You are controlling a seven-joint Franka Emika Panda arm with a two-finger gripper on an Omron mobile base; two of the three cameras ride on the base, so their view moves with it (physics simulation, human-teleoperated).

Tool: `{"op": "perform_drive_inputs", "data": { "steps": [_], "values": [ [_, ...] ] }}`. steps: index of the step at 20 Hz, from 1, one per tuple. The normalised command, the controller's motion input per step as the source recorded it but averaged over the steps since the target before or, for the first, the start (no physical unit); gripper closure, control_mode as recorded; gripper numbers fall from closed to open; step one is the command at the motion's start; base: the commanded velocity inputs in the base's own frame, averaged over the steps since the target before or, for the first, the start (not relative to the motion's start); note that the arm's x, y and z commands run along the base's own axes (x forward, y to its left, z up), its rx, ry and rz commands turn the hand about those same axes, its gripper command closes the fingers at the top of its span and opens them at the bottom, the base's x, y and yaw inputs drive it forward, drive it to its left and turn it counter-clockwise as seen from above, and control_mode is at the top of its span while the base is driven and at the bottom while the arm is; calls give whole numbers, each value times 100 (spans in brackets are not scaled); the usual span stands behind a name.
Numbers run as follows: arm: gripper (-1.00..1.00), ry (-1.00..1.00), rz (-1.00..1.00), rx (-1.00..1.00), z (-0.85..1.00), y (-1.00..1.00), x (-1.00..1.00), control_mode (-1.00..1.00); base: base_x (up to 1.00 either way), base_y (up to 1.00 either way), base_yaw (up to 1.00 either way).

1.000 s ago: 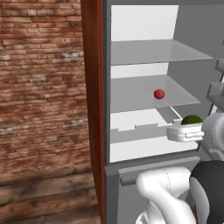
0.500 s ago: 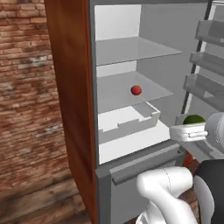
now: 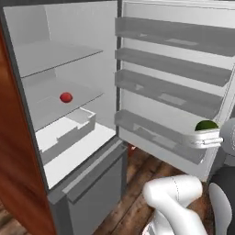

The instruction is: Grab the lime and onion from the fridge, place them in the blender, close the lid, and turn on the blender to create a marinade.

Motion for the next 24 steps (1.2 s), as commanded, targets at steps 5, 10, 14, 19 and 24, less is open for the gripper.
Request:
{"op": "perform_drive_inputs", "data": {
  "steps": [5, 10, 14, 19, 24],
  "values": [
    [100, 0, 0, 0, 0, 0, 0, 100, -48, 0, -77],
    [100, 0, 0, 0, 0, 0, 0, 100, -41, 0, -75],
    [100, 0, 0, 0, 0, 0, 0, 100, -29, 0, -74],
    [100, 0, 0, 0, 0, 0, 0, 100, -8, -3, -66],
    [100, 0, 0, 0, 0, 0, 0, 100, 0, -28, -39]
  ]
}}
